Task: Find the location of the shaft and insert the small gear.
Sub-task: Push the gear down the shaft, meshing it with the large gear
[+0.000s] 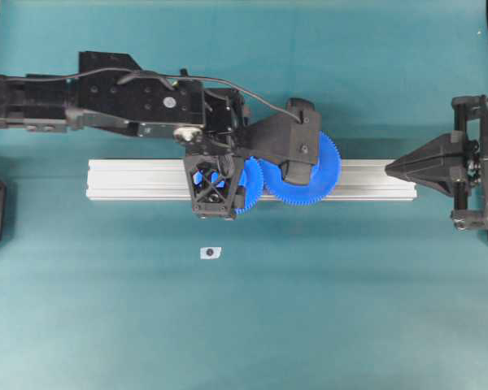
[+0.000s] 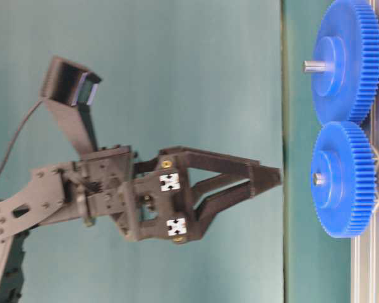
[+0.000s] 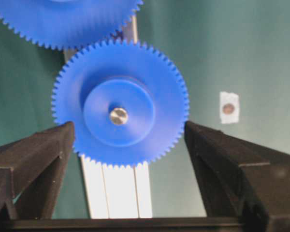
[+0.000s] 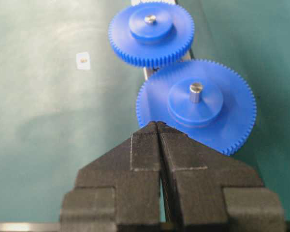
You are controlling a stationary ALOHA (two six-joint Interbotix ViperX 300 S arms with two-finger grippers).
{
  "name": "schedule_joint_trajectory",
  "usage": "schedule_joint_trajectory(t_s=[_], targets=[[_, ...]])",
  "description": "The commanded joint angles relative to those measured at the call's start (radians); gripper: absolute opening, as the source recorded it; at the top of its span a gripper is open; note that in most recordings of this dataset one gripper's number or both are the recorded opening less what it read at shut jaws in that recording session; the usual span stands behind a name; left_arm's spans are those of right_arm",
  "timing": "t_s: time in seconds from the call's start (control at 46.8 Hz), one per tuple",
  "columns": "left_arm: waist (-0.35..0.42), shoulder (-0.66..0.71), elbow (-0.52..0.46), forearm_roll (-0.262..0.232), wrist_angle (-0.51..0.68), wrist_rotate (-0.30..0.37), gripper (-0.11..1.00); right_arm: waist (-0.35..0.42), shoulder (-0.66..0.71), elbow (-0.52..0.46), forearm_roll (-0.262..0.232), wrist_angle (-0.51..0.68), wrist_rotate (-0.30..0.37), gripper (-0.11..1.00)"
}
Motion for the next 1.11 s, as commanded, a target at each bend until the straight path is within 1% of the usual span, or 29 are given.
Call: schedule_joint_trajectory(t_s=[0.0,0.192,1.089], targets=[[-0.005,-0.046,-0.017,0.002,-0.002,-0.002,0.88,-0.003,0.005,-0.009,0.002,-0.009,0.02,0.0],[-0.006,-0.055,-0.017,0.003,-0.002,0.0,0.88,-0.003,0.005,-0.005,0.002,-0.009,0.038,0.0],[-0.011,-0.074,-0.017,0.003,0.018,-0.003,0.88,-0.003,-0.003,-0.005,0.002,-0.008,0.038,0.0]])
